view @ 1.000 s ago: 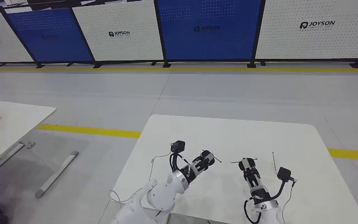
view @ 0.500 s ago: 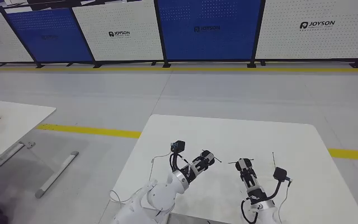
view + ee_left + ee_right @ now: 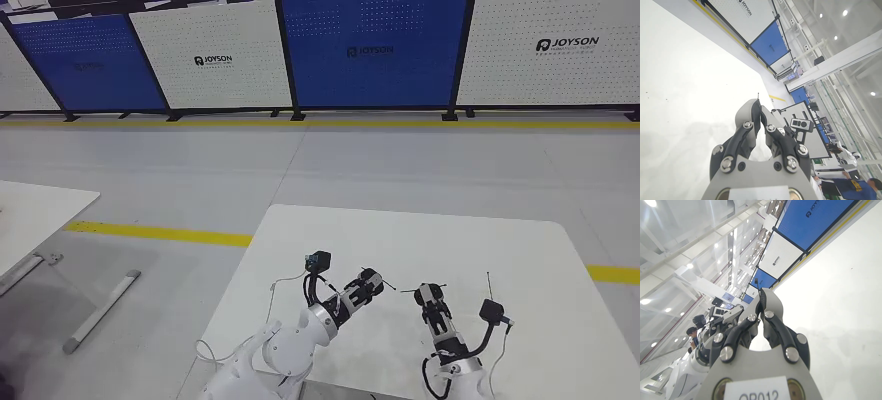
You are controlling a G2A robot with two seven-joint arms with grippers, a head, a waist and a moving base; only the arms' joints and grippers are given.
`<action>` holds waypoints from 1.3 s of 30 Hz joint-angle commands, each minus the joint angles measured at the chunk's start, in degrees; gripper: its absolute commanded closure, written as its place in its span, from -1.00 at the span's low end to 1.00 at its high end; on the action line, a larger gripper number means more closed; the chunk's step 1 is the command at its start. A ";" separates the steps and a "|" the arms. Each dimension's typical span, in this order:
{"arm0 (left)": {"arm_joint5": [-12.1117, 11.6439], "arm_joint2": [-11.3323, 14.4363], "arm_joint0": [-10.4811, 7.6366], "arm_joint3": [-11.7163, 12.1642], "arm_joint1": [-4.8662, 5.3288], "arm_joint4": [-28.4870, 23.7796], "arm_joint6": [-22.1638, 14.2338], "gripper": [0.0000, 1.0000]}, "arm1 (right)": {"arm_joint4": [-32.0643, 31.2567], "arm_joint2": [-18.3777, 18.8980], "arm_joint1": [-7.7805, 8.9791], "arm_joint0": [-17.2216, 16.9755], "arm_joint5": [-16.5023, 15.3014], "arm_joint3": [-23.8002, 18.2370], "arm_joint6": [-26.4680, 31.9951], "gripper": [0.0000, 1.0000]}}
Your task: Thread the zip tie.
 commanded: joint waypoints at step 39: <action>0.00 0.00 0.00 0.00 0.00 0.00 0.00 1.00 | -1.08 -0.11 -1.60 1.01 2.61 0.36 1.88 1.00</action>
